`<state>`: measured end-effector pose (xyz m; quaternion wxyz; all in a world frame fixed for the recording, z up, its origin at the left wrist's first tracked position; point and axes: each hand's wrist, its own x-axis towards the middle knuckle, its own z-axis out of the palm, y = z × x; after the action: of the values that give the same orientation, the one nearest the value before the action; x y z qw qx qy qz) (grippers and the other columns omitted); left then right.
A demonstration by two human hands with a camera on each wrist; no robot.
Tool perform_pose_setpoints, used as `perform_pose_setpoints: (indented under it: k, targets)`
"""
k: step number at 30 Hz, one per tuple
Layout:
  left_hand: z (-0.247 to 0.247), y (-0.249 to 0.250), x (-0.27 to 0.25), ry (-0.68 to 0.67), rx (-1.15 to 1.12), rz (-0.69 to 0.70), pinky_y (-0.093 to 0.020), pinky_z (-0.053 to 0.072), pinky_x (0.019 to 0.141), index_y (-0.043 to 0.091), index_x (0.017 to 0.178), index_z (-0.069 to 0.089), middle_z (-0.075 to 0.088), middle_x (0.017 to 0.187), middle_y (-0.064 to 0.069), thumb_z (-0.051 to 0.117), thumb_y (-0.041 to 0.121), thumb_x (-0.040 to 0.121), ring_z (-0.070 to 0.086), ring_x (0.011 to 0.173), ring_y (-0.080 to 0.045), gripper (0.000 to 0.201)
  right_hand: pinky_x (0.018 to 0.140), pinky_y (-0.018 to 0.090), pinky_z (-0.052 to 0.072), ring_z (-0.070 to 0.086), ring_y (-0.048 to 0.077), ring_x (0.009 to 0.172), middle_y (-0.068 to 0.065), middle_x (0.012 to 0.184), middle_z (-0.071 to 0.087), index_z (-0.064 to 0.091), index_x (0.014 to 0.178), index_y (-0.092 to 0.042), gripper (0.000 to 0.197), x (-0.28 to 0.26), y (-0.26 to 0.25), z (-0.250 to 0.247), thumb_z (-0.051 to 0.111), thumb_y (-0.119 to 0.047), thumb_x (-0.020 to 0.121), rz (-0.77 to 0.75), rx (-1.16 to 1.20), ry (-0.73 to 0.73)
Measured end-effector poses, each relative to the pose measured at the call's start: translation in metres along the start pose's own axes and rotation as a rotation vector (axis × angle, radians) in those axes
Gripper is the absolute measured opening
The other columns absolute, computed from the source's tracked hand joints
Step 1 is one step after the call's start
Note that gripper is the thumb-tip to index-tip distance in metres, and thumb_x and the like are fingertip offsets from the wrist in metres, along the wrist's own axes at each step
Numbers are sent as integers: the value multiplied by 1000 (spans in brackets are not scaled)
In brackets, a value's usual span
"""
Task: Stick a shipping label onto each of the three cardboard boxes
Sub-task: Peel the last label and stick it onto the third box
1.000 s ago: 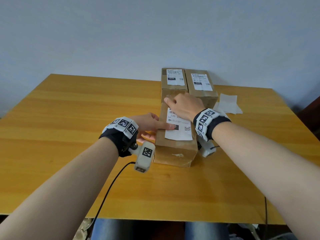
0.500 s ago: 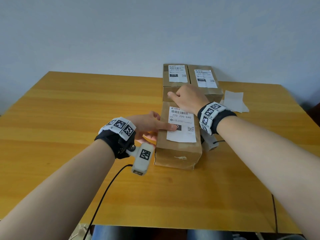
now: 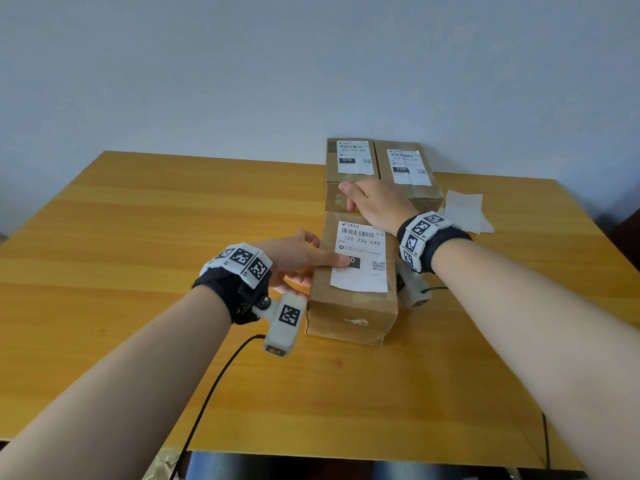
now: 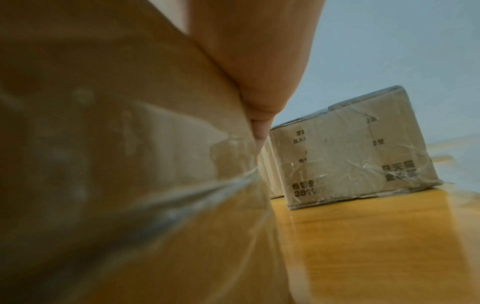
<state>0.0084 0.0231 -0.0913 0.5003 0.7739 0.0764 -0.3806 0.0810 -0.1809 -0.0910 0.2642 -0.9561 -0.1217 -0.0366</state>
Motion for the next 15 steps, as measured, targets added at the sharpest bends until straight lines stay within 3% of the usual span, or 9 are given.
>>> perform_pose_setpoints:
  k: [2, 4, 6, 8, 11, 13, 15]
  targets:
    - [-4, -2, -4, 13, 25, 12, -43, 62, 76, 31, 130, 48, 77, 107, 0, 86, 42, 77, 74, 93, -21, 67, 62, 24, 37, 54, 2, 64, -13, 68, 57, 73, 93, -16, 57, -6, -3, -1, 32, -52, 110, 13, 1, -52]
    - [-10, -4, -8, 25, 69, 29, -44, 61, 83, 33, 128, 54, 78, 107, 2, 84, 50, 77, 74, 97, -20, 61, 83, 31, 51, 67, 8, 94, -10, 101, 72, 71, 113, -25, 64, -13, -5, -1, 23, -66, 105, -30, -26, -131]
    - [-17, -6, -14, 38, 118, 48, -43, 58, 89, 36, 128, 59, 78, 109, 6, 79, 58, 79, 73, 103, -21, 57, 106, 44, 48, 62, 17, 126, -7, 139, 67, 62, 137, -35, 63, -19, -7, -2, 22, -70, 103, -94, -120, -229]
    - [-22, -8, -23, 72, 147, 64, -43, 55, 91, 37, 124, 66, 77, 110, 9, 74, 60, 82, 72, 107, -22, 48, 115, 48, 40, 51, 17, 140, -11, 154, 54, 54, 147, -42, 59, -24, -10, -3, 28, -71, 103, -127, -198, -283]
    - [-26, -10, -36, 150, 153, 73, -39, 56, 83, 33, 111, 72, 75, 107, 8, 69, 57, 89, 71, 98, -19, 33, 111, 47, 43, 56, 20, 135, -8, 146, 62, 61, 140, -44, 58, -35, -16, -2, 37, -76, 98, -106, -188, -272]
    - [-27, -14, -44, 209, 156, 84, -33, 57, 70, 27, 111, 71, 73, 105, 7, 65, 53, 93, 68, 88, -15, 32, 99, 41, 49, 63, 19, 120, -6, 132, 70, 67, 131, -43, 50, -42, -17, -3, 42, -72, 99, -83, -153, -248]
    - [-32, -19, -46, 291, 150, 97, -35, 58, 69, 22, 118, 68, 70, 110, 4, 62, 49, 97, 65, 87, -16, 35, 98, 39, 49, 61, 16, 122, -8, 135, 69, 67, 130, -42, 46, -50, -21, -7, 41, -68, 102, -60, -155, -234]
